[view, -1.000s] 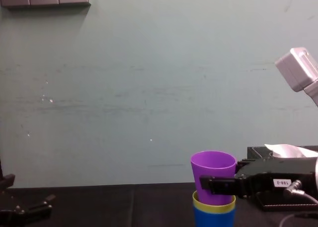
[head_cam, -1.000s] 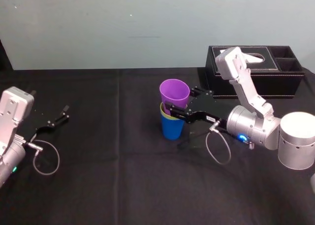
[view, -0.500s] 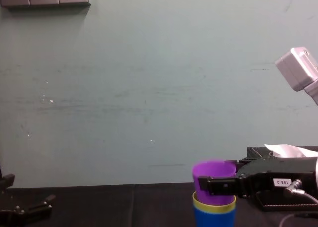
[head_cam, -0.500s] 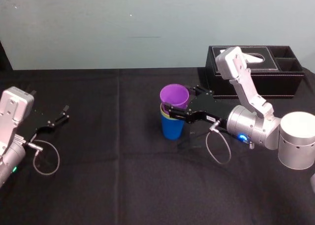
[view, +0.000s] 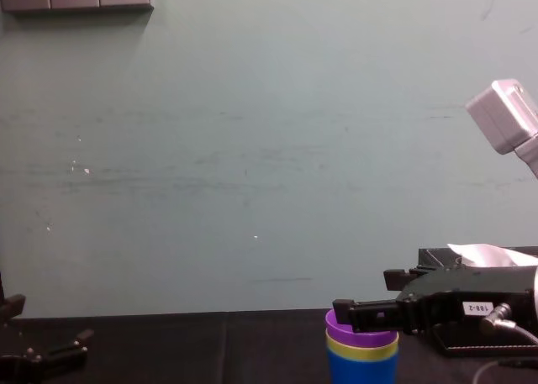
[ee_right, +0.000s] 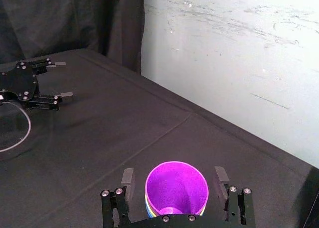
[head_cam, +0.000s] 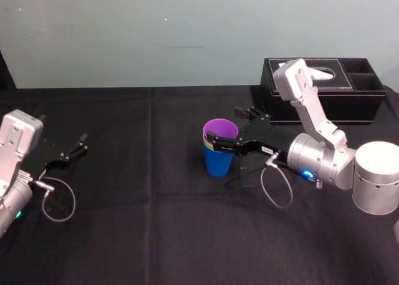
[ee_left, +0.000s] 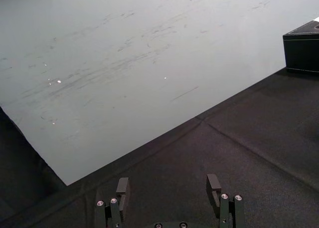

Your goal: Stack the three plastic cups sequentially using one hand.

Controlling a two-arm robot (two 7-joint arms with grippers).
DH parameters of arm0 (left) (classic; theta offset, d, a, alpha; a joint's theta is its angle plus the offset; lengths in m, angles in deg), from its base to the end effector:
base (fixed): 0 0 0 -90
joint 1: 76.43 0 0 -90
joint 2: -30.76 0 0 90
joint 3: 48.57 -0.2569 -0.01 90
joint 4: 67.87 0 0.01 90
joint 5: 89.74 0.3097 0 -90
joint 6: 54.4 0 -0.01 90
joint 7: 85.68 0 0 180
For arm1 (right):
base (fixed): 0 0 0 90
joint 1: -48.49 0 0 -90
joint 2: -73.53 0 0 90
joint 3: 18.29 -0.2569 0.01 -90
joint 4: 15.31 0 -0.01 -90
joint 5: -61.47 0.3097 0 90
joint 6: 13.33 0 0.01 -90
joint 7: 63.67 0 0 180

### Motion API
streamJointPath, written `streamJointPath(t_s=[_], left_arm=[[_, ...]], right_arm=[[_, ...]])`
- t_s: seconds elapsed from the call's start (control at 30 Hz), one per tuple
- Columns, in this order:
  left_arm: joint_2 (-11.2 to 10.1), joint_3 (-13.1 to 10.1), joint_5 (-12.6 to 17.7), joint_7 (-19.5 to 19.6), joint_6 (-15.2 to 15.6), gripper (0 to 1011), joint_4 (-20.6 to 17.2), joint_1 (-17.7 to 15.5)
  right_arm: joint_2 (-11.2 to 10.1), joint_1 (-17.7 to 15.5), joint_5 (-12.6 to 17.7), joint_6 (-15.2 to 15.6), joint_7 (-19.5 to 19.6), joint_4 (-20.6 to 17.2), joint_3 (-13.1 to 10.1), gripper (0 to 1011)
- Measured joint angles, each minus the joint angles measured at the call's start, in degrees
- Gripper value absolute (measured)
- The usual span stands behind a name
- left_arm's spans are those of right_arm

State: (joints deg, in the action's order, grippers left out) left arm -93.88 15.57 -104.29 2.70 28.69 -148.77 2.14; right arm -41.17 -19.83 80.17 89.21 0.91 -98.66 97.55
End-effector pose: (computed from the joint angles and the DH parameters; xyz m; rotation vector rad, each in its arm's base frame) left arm 0.3535 0.0636 -0.2758 0.3043 -0.2850 1.2480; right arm 0.3970 0.0018 -0.2054 -0.2649 -0.0279 -0.7995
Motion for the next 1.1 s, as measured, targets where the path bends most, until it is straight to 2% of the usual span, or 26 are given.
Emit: streamJointPath(t_s=[0.3,0.6,0.67,1.1], left_arm=[[0.00,0.00,0.00,0.00,0.00,1010,0.00,0.00],[0.00,0.00,0.00,0.00,0.00,1010,0.00,0.00],[0.00,0.00,0.00,0.00,0.00,1010,0.00,0.00],[0.00,0.00,0.00,0.00,0.00,1010,0.00,0.00]], right_arm=[[-0.58,-1.25,0.13,-0.51,0.38,-1.23,-0.96,1000],[-2.59,-4.79,1.76,-2.04,1.52,-4.20,-4.57,1000],[-3.13,-6.23,1.97,-2.78,2.66,-4.89,-6.02,1000],[-3.93,-10.45,1.24,-5.81,5.25,-3.49,-10.46,1000]])
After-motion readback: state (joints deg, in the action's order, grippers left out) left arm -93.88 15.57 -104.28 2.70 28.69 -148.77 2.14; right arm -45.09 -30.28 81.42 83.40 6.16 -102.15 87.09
